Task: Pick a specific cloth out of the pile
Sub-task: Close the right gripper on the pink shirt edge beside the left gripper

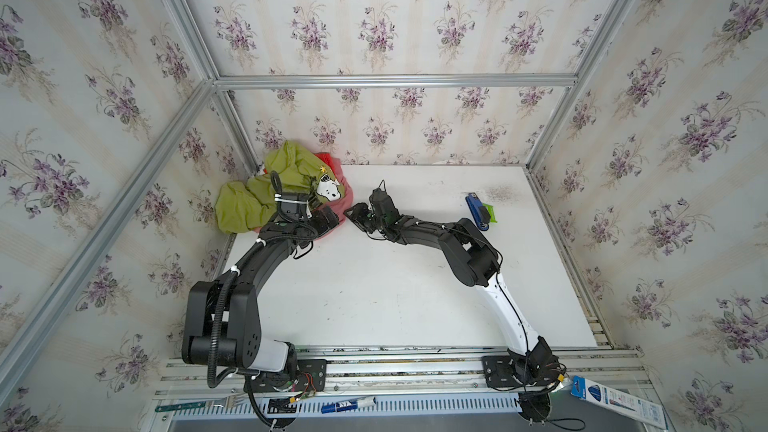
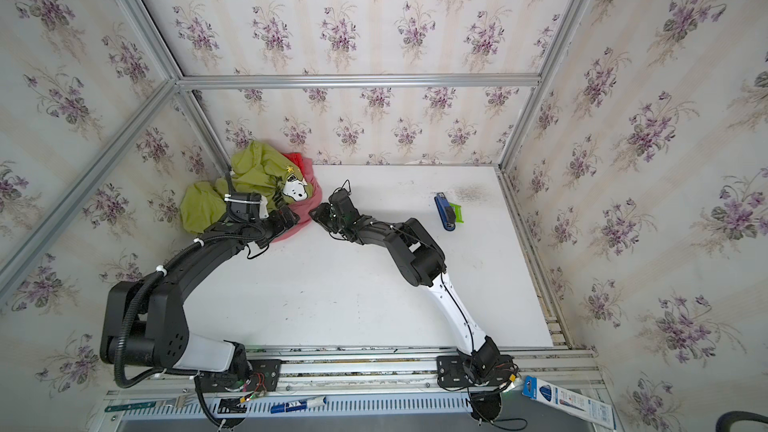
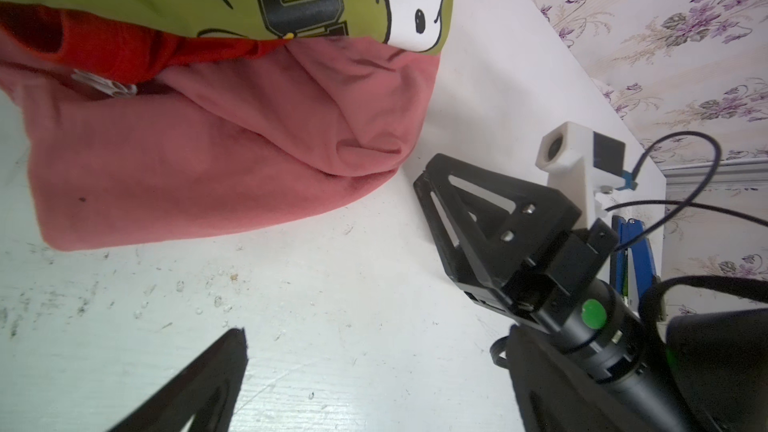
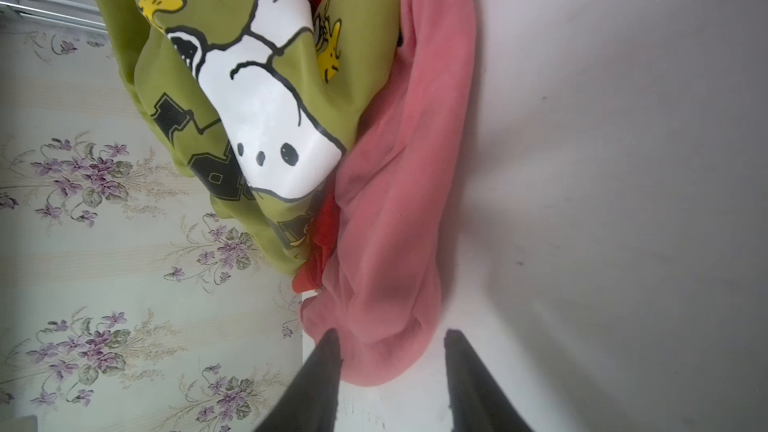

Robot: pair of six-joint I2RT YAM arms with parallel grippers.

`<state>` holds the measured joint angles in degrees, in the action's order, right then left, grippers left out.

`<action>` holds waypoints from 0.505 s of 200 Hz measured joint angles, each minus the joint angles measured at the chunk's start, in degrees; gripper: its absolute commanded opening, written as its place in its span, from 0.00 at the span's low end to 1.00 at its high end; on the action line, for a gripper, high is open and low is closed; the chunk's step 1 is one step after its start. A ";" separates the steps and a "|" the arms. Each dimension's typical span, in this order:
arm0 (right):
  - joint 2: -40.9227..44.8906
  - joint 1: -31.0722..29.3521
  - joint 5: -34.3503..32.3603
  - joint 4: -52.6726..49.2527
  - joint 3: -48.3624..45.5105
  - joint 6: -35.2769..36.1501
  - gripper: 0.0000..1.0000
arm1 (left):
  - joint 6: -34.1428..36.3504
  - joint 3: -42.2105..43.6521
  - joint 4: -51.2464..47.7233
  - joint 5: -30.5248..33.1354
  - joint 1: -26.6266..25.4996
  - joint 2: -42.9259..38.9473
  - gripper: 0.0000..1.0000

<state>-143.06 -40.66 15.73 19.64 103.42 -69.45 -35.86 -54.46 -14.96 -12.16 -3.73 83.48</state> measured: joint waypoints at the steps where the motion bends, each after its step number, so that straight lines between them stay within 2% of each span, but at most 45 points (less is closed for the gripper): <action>1: -0.04 0.00 0.00 -0.02 0.02 -0.02 0.44 | 0.00 0.00 0.00 0.00 0.00 -0.04 1.00; 101: -5.11 -0.37 -1.46 2.03 3.54 -2.58 0.41 | -0.22 1.27 0.07 -0.39 0.63 -1.75 1.00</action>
<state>-148.18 -41.04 14.26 21.67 106.96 -72.03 -36.07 -53.19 -14.90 -12.56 -3.09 81.73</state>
